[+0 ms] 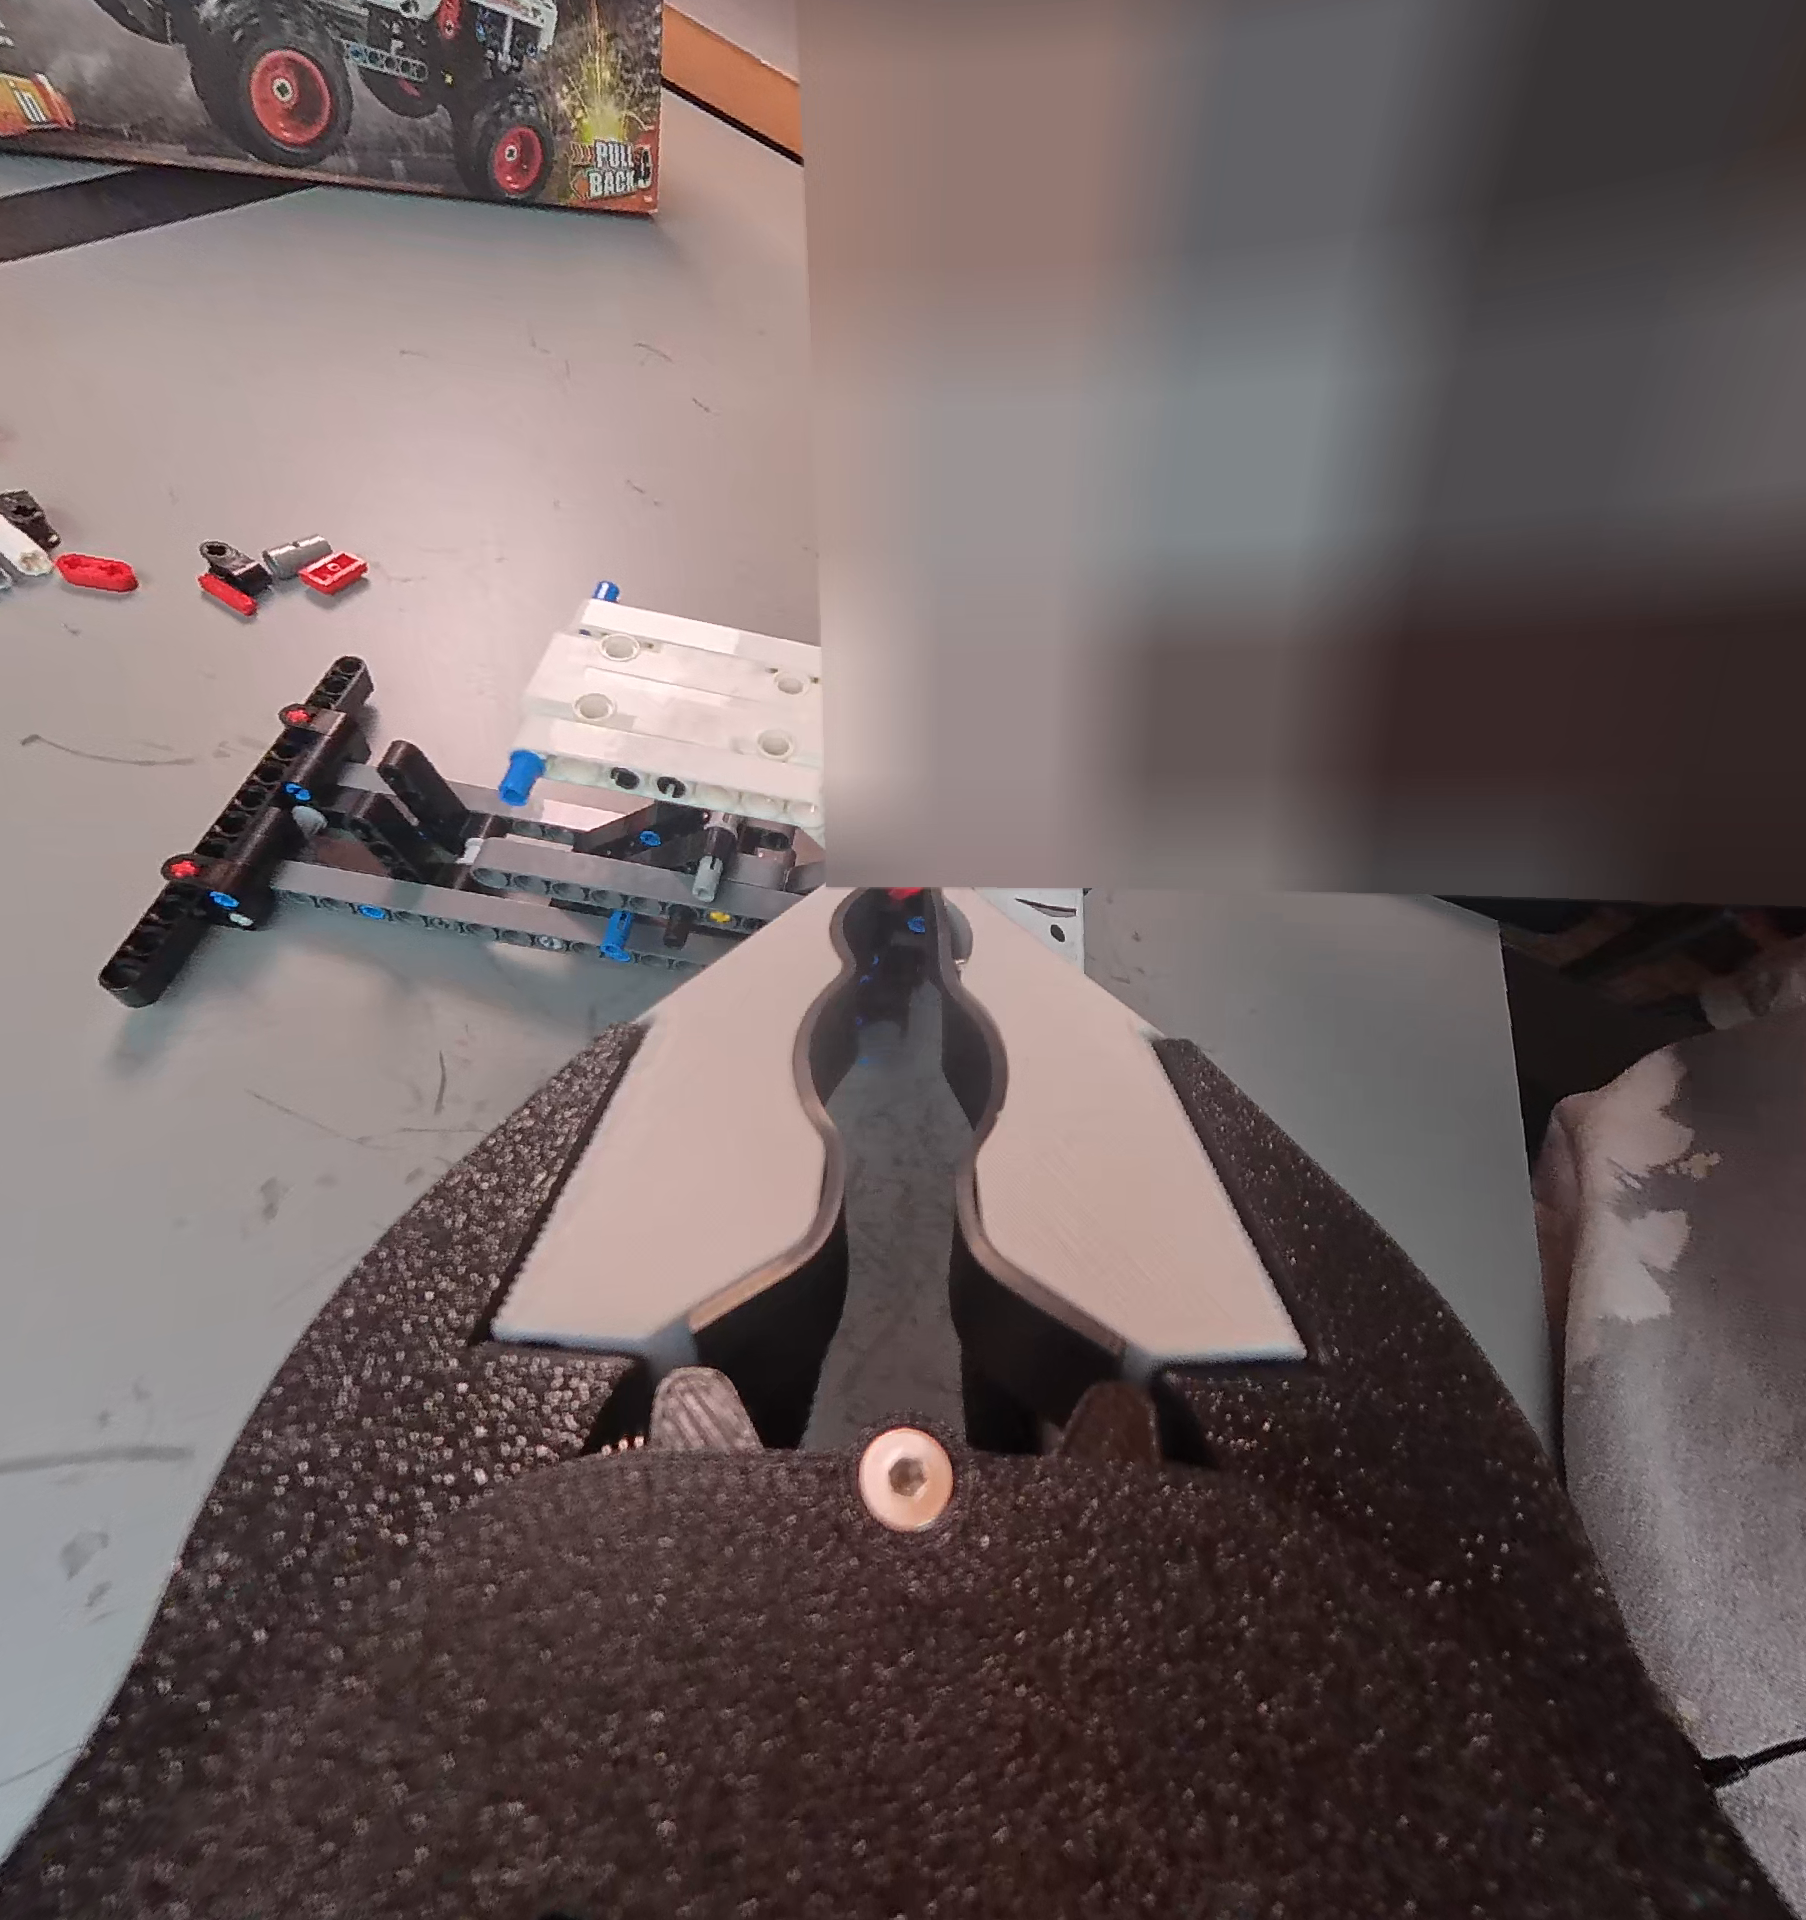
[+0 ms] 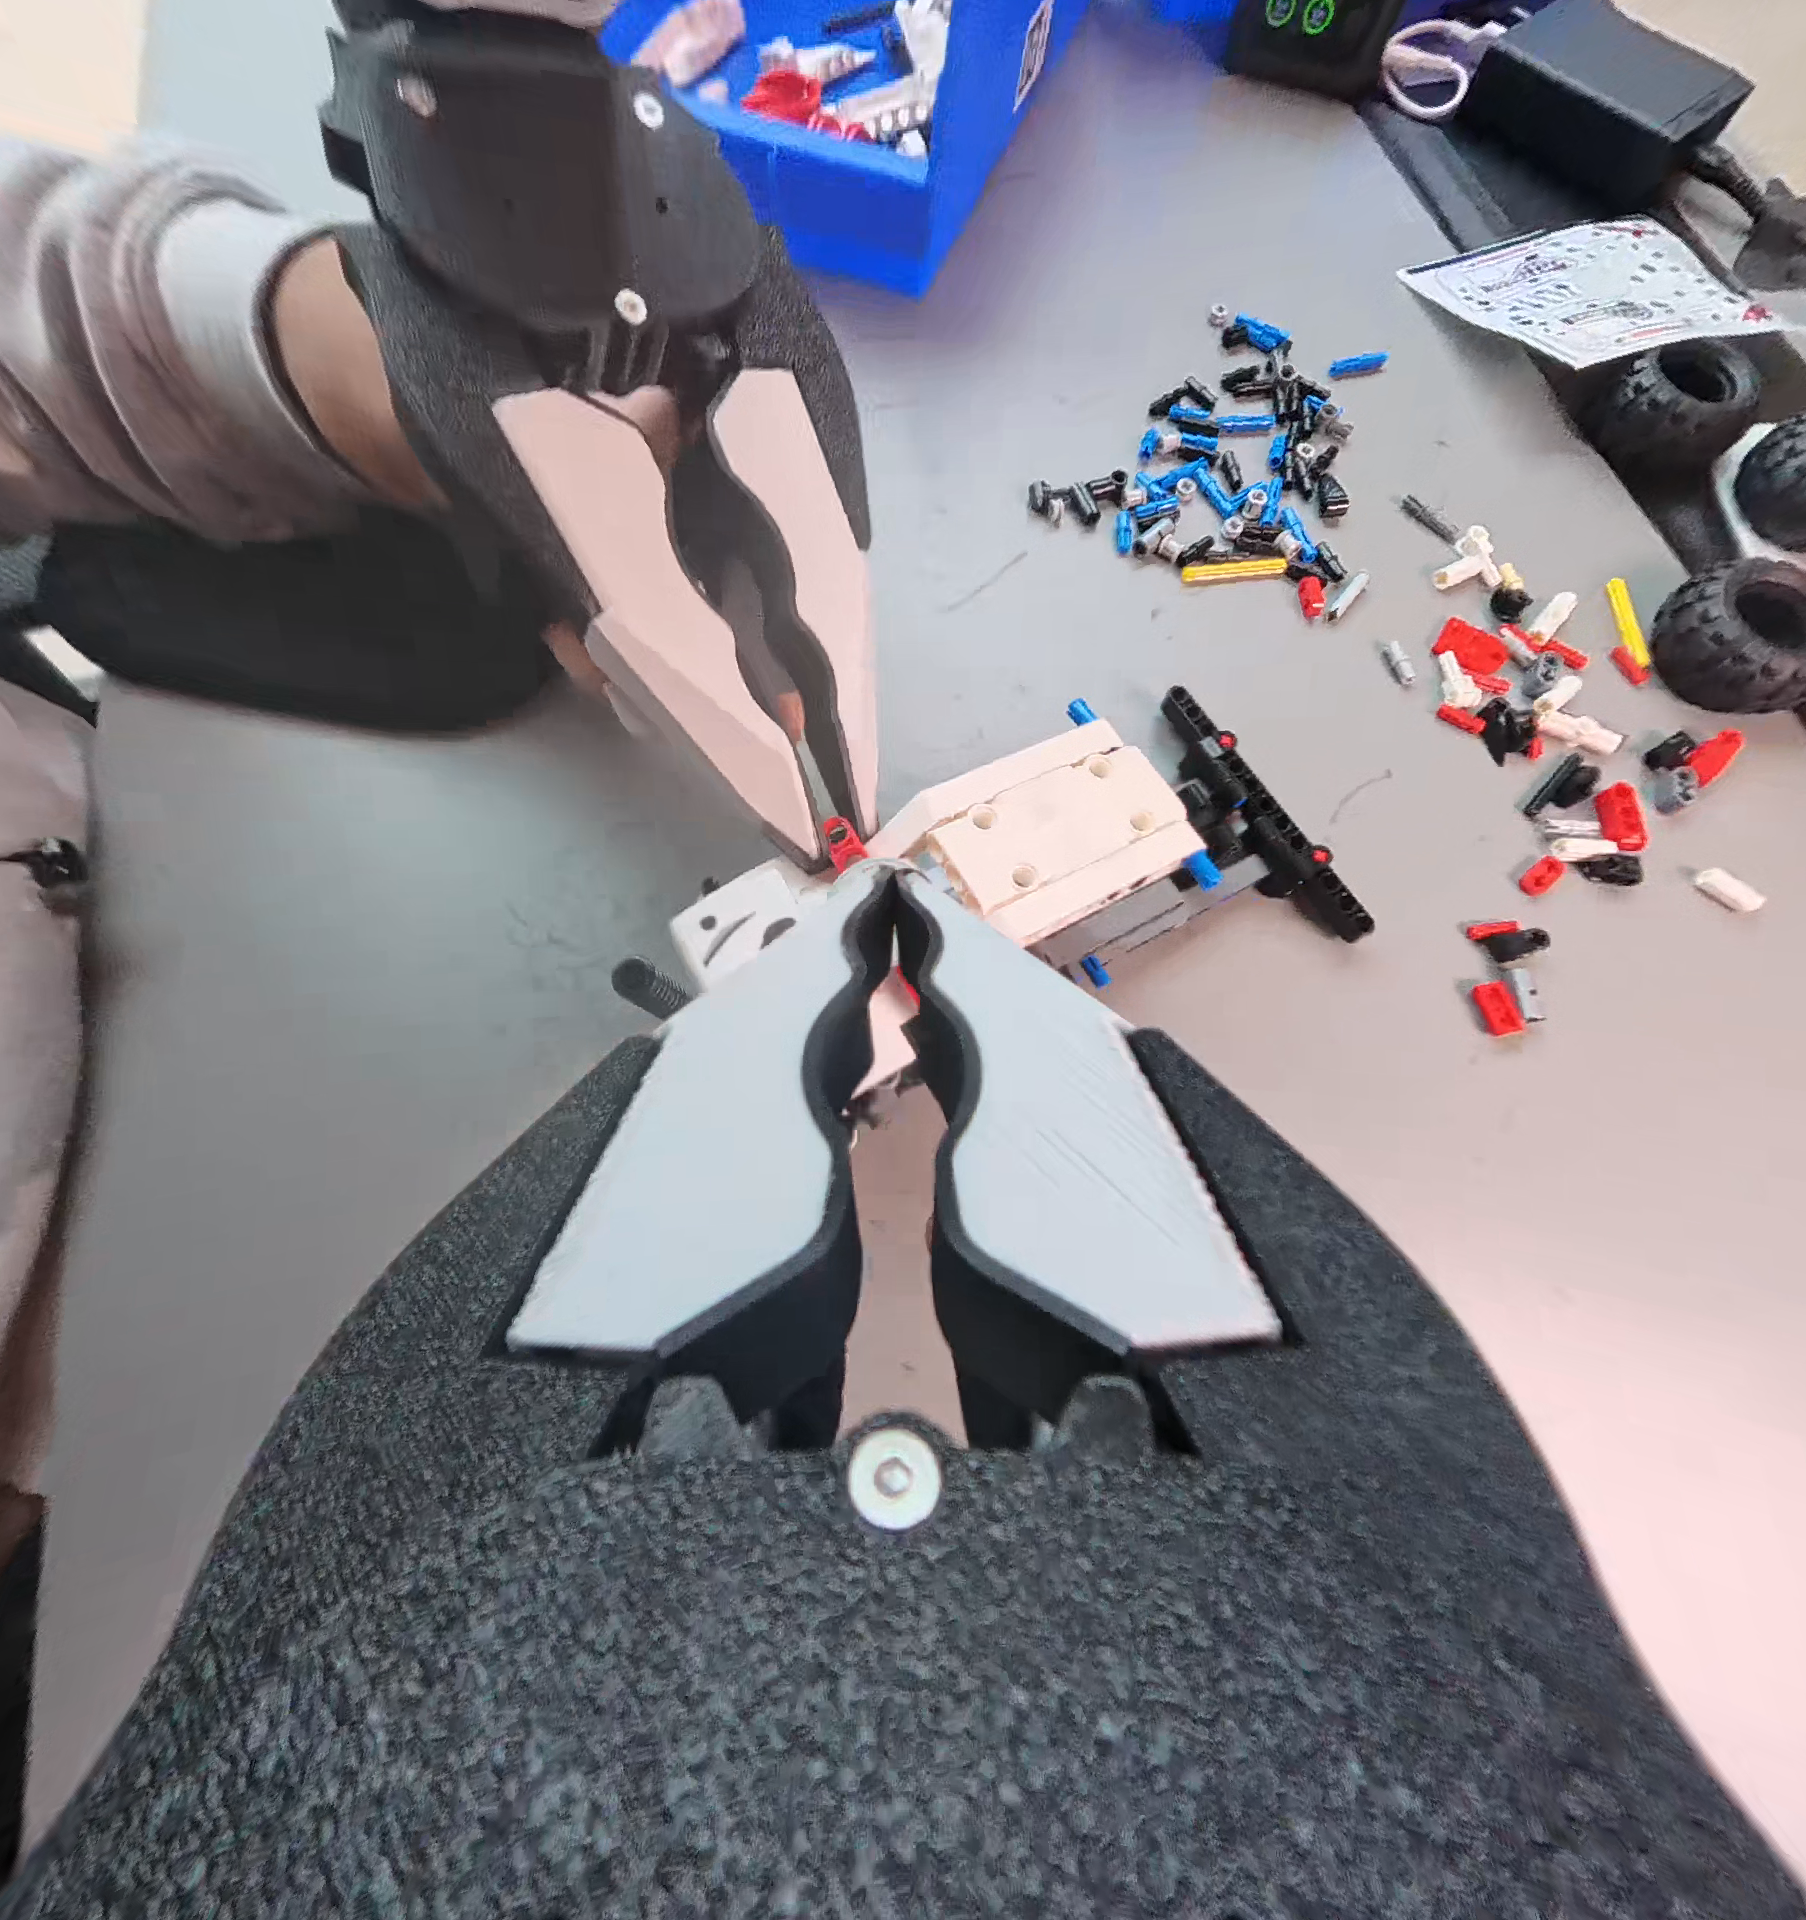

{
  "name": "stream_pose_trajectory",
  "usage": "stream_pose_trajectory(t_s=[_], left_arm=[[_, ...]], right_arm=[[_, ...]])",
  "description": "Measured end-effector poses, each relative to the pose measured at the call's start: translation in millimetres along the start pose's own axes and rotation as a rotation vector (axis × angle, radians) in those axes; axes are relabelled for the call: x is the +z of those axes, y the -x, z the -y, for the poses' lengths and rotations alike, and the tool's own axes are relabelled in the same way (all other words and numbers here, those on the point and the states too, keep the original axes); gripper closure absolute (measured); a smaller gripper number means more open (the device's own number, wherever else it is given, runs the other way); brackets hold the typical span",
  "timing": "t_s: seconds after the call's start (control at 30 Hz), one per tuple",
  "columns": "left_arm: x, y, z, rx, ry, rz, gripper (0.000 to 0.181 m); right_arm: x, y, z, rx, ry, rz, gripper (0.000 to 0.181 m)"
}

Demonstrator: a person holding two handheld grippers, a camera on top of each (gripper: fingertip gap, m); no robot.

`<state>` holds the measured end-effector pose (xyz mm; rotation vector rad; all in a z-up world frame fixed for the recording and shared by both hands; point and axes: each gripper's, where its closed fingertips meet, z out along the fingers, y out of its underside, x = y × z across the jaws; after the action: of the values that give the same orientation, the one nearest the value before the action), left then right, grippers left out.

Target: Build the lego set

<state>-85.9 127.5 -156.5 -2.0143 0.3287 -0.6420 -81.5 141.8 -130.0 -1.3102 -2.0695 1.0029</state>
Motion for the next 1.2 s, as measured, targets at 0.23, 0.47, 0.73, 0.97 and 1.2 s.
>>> stream_pose_trajectory(t_s=[0.23,0.47,0.73,0.97,1.2], left_arm=[[0.2,0.0,0.2,-0.007,-0.004,-0.005,0.173],[0.1,0.2,0.2,-0.006,-0.003,-0.003,0.173],[-0.3,0.6,-0.2,0.023,0.000,0.006,0.173],[-1.2,-0.6,-0.5,0.039,0.003,-0.004,0.174],[-0.7,-1.8,-0.5,0.025,-0.002,-0.017,0.173]], right_arm=[[2.6,7.9,-10.4,-0.188,0.043,-0.063,0.181],[5.8,5.7,-11.2,-0.327,0.128,-0.093,0.180],[7.4,5.1,-12.0,-0.564,0.346,-0.133,0.181],[7.9,1.2,-8.7,-0.151,0.339,0.057,0.181],[-2.5,-3.8,5.8,-0.098,0.137,0.050,0.181]])
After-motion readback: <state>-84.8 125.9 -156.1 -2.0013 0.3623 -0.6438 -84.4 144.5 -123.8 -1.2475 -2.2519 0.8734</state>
